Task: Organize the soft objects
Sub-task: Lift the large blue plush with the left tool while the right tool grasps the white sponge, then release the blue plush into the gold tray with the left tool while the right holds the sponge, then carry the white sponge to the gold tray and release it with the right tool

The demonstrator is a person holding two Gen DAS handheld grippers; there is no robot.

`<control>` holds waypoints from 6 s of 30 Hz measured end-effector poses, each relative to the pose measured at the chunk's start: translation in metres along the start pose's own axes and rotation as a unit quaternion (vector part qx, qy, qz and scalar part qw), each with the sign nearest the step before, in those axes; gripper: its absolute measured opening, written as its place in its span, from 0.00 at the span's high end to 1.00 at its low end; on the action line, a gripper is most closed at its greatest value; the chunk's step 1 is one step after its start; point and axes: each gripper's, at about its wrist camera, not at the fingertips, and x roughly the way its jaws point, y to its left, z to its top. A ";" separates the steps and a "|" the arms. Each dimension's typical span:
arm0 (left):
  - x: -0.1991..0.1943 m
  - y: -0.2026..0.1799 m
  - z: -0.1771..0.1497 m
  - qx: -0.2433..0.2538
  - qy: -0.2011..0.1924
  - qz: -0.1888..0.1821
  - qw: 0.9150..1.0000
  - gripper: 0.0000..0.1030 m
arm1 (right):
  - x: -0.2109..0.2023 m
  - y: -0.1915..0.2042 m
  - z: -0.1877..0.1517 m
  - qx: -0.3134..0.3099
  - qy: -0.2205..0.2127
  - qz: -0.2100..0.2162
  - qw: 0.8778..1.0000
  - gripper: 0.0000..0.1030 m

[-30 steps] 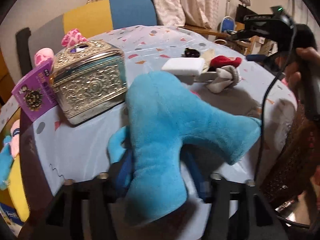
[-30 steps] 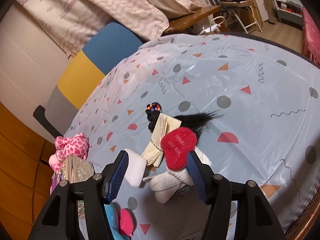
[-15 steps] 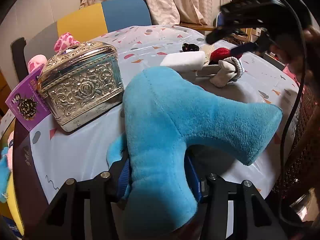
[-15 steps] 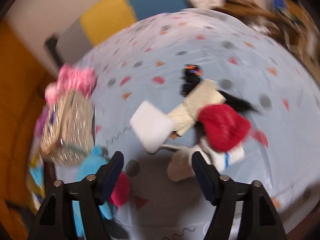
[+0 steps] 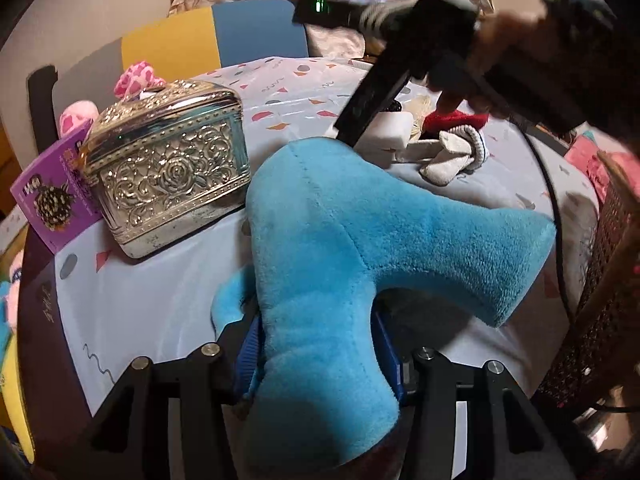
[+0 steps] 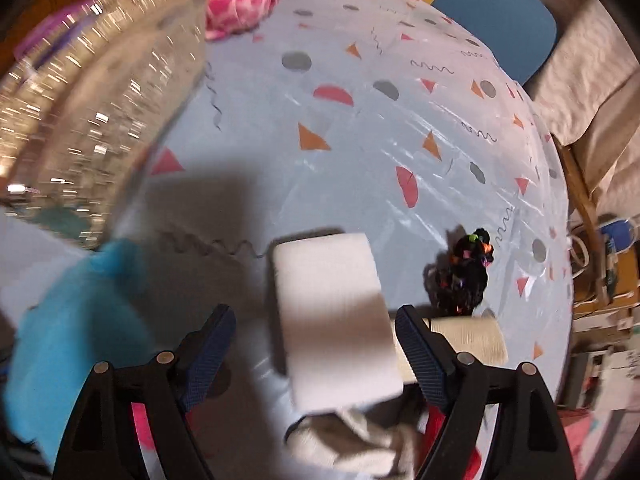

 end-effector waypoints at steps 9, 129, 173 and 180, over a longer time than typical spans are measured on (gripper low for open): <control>-0.005 0.010 -0.001 -0.026 -0.005 -0.009 1.000 0.58 | -0.019 0.001 -0.017 0.025 -0.049 0.023 0.998 0.47; -0.208 0.220 -0.068 -0.338 -0.085 0.286 0.893 0.17 | -0.015 0.057 -0.081 0.136 -0.018 0.074 0.988 0.45; -0.214 0.235 -0.108 -0.372 -0.082 0.272 0.884 0.14 | -0.120 0.328 0.090 -0.101 -0.151 0.186 0.966 0.42; -0.209 0.232 -0.105 -0.372 -0.077 0.261 0.888 0.14 | -0.117 0.321 0.078 -0.090 -0.162 0.200 0.962 0.34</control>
